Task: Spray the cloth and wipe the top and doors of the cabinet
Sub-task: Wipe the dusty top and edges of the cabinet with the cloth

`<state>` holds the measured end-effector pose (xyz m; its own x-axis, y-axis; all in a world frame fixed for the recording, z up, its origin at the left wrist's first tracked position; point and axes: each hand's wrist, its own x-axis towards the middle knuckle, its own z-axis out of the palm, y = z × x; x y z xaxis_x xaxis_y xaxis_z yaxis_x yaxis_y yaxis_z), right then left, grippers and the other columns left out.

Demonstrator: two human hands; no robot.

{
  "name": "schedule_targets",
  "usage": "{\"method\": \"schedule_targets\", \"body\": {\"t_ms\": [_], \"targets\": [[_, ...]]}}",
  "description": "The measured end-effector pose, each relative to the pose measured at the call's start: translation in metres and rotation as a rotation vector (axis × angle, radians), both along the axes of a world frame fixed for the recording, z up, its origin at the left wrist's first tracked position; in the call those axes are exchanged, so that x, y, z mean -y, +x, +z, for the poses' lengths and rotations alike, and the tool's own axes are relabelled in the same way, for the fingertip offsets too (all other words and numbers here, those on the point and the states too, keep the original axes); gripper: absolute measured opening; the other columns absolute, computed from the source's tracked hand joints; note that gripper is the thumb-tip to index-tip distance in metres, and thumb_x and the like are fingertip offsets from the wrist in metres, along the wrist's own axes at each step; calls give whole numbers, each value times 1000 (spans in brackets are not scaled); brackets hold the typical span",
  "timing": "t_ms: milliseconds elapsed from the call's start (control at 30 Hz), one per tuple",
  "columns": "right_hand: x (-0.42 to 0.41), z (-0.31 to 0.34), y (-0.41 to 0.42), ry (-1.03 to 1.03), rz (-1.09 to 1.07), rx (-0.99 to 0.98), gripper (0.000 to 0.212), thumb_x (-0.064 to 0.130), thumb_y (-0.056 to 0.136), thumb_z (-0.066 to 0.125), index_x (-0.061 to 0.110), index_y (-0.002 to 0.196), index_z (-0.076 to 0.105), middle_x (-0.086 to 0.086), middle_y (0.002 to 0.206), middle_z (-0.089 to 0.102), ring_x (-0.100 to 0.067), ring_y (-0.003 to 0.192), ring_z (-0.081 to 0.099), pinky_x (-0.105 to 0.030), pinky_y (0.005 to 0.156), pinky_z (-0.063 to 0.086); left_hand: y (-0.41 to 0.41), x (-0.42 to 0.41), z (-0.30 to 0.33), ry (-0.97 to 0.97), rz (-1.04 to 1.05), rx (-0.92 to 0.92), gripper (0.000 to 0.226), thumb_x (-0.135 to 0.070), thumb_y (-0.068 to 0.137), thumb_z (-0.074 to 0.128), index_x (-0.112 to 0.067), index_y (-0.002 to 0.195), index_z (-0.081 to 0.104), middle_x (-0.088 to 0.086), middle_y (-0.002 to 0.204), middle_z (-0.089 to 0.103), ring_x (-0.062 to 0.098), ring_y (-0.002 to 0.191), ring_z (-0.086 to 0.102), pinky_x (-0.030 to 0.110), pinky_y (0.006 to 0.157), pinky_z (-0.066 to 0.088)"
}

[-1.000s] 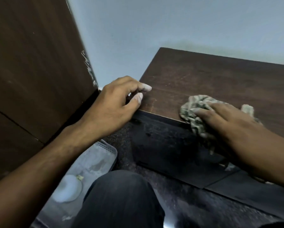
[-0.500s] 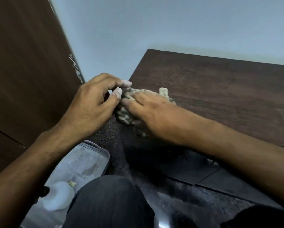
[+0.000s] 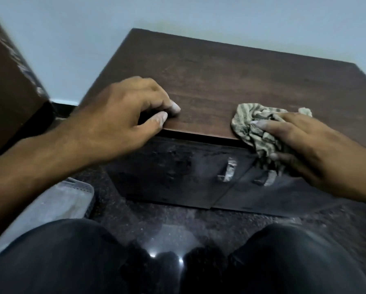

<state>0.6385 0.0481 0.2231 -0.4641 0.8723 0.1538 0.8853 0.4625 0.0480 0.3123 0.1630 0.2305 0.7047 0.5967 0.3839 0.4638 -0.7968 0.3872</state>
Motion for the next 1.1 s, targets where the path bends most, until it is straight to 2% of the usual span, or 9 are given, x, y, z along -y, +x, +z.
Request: {"method": "schedule_targets", "body": {"t_ms": [133, 267, 367, 533, 633, 733, 833, 1000, 1100], "targets": [[-7, 3, -19, -39, -43, -18, 51, 36, 101, 39, 6, 142, 42, -19, 134, 50, -32, 122, 47, -33, 106, 33, 25, -4, -5, 84, -120, -73, 29, -29, 92, 52, -21, 113, 71, -8, 108, 65, 11, 101, 56, 28, 88, 43], [-26, -2, -53, -16, -3, -59, 49, 36, 103, 40, 9, 145, 40, -12, 132, 49, -25, 118, 47, -33, 103, 35, 36, -10, -10, 166, -148, -53, 30, -38, 95, 51, -22, 107, 72, -5, 106, 65, 10, 95, 53, 31, 79, 43], [-19, -5, -45, -7, -60, -95, 47, 33, 103, 41, 13, 146, 38, -11, 134, 47, -27, 120, 46, -38, 104, 35, 38, -13, -15, 189, -192, -32, 29, -33, 95, 55, -16, 103, 76, 0, 102, 66, 17, 90, 58, 37, 77, 48], [3, -8, -19, 17, -195, -113, 47, 27, 99, 50, 14, 144, 41, -13, 137, 47, -27, 123, 45, -41, 103, 37, 33, -9, -22, 220, -241, -66, 35, -24, 96, 57, -2, 121, 68, 15, 100, 65, 36, 93, 64, 51, 76, 49], [3, -11, -22, 17, -207, -72, 46, 35, 103, 42, 16, 145, 39, -15, 136, 47, -26, 120, 45, -41, 100, 36, 34, -9, -30, 260, -255, -27, 30, -18, 97, 55, -2, 117, 69, 14, 95, 64, 35, 87, 63, 48, 72, 48], [2, -11, -26, 6, -226, -56, 49, 43, 105, 33, 17, 146, 39, -13, 129, 49, -23, 110, 44, -34, 91, 32, 34, -9, -39, 310, -221, -24, 34, -26, 101, 46, -7, 120, 67, 13, 97, 63, 37, 86, 61, 51, 70, 47], [9, -12, -30, 72, -274, -73, 52, 45, 104, 30, 16, 146, 39, -11, 123, 50, -12, 103, 37, -28, 88, 26, 35, -6, -47, 316, -158, 13, 35, -31, 103, 42, -9, 112, 68, 12, 94, 61, 37, 85, 60, 53, 65, 49], [29, -26, -35, 179, -263, -165, 49, 34, 103, 39, 8, 144, 43, -17, 130, 52, -27, 114, 44, -34, 97, 32, 45, 2, -37, 368, -70, -8, 44, -42, 98, 47, -7, 100, 74, 12, 90, 62, 36, 85, 60, 52, 70, 52], [57, -30, -25, 236, -291, -187, 46, 26, 100, 43, 1, 139, 47, -23, 127, 53, -31, 113, 44, -36, 100, 32, 45, 16, -27, 484, -40, -14, 37, -35, 94, 53, -6, 97, 76, 13, 88, 64, 36, 83, 57, 37, 67, 48]]}}
